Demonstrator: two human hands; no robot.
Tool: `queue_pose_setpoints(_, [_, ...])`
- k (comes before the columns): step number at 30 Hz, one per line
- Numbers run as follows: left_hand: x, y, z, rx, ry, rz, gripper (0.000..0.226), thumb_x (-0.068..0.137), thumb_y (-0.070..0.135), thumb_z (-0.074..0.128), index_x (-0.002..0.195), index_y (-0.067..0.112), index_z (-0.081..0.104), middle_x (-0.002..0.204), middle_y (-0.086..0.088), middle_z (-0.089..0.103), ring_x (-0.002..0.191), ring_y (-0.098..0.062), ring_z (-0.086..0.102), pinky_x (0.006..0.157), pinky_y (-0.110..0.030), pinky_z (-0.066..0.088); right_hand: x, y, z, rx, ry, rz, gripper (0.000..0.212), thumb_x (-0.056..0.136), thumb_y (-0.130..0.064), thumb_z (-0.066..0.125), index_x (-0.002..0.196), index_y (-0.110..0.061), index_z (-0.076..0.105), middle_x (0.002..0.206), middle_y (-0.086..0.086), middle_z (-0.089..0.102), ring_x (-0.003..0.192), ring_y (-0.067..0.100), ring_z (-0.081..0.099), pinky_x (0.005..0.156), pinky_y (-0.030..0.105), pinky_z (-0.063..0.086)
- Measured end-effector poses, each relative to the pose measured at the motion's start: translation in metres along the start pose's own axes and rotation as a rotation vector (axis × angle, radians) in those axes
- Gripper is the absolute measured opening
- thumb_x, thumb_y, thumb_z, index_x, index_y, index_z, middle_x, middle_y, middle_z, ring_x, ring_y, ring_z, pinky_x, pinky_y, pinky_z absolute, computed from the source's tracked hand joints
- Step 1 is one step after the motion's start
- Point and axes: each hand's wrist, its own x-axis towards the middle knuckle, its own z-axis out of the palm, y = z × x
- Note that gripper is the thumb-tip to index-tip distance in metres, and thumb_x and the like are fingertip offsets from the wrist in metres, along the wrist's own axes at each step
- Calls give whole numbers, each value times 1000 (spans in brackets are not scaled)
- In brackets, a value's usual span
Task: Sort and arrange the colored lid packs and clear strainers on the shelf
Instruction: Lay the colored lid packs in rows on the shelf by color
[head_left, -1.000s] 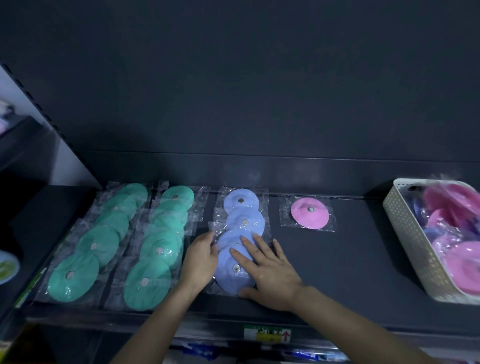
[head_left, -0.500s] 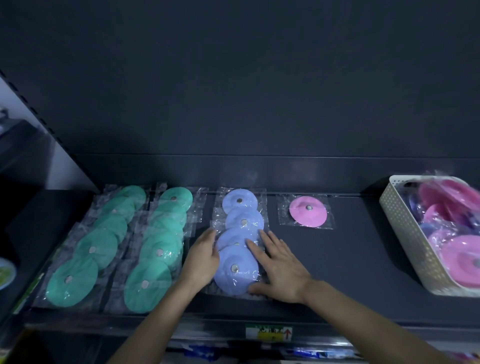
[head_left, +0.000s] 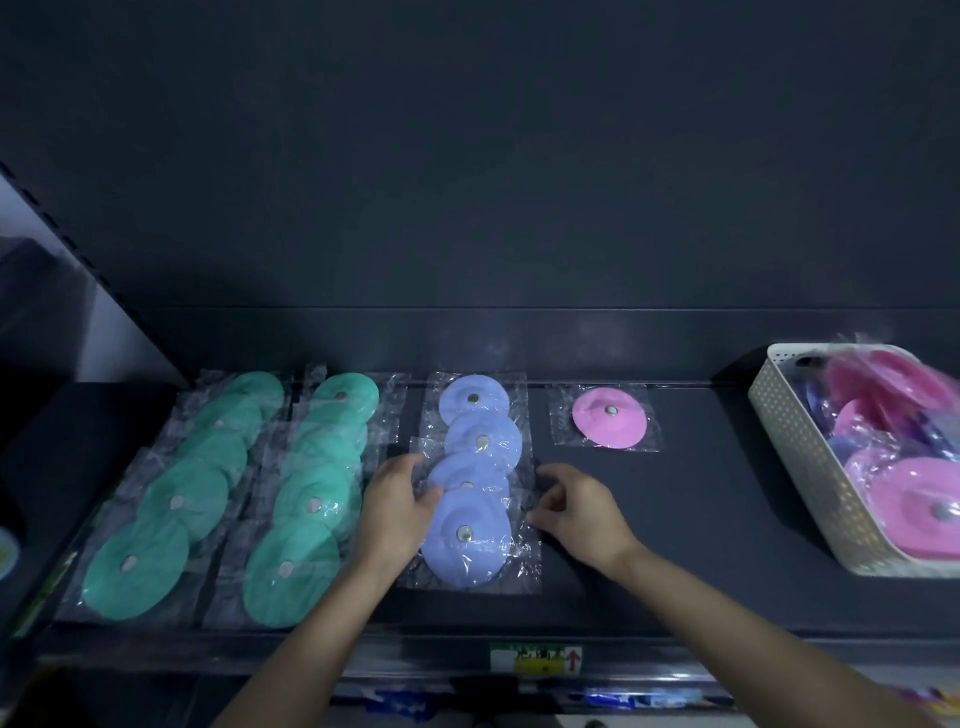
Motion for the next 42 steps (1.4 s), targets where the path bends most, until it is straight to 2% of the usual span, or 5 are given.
queue_pose_setpoints(11, [2, -4, -1, -71, -102, -74, 39, 80, -3, 63, 118, 3, 60, 115, -11, 65, 105, -25, 62, 90, -30, 48, 15, -4, 10, 207, 41, 127, 9, 80, -21, 73, 80, -19, 65, 70, 3, 67, 61, 12, 59, 63, 28, 49])
queue_pose_setpoints(16, [1, 2, -5, -96, -97, -113, 27, 76, -8, 63, 97, 9, 63, 83, -1, 58, 80, -17, 53, 82, -34, 51, 22, -16, 15, 169, 82, 145, 15, 80, -13, 67, 65, -9, 65, 57, -1, 60, 54, 13, 52, 57, 24, 45])
queue_pose_setpoints(20, [0, -2, -5, -64, -98, -124, 11, 76, -6, 64, 85, -1, 62, 69, 6, 54, 76, -16, 49, 78, -31, 48, 23, -17, 12, 125, 142, 147, 17, 79, -6, 59, 65, -11, 67, 54, -6, 60, 49, 6, 48, 45, 13, 38])
queue_pose_setpoints(33, [4, 1, -9, 70, -112, 40, 40, 79, 9, 71, 117, 2, 60, 117, -12, 60, 107, -26, 55, 84, -20, 35, 18, -11, 10, 74, 149, 125, 11, 79, -11, 67, 69, -9, 63, 58, -7, 58, 52, 4, 48, 44, 10, 35])
queue_pose_setpoints(42, [10, 43, -6, 116, -134, 276, 46, 84, 14, 65, 127, 5, 54, 135, -6, 48, 119, -21, 49, 92, -15, 29, -2, 2, -50, -219, 276, 19, 7, 82, -20, 66, 88, -15, 67, 90, 1, 65, 84, 19, 59, 70, 26, 43])
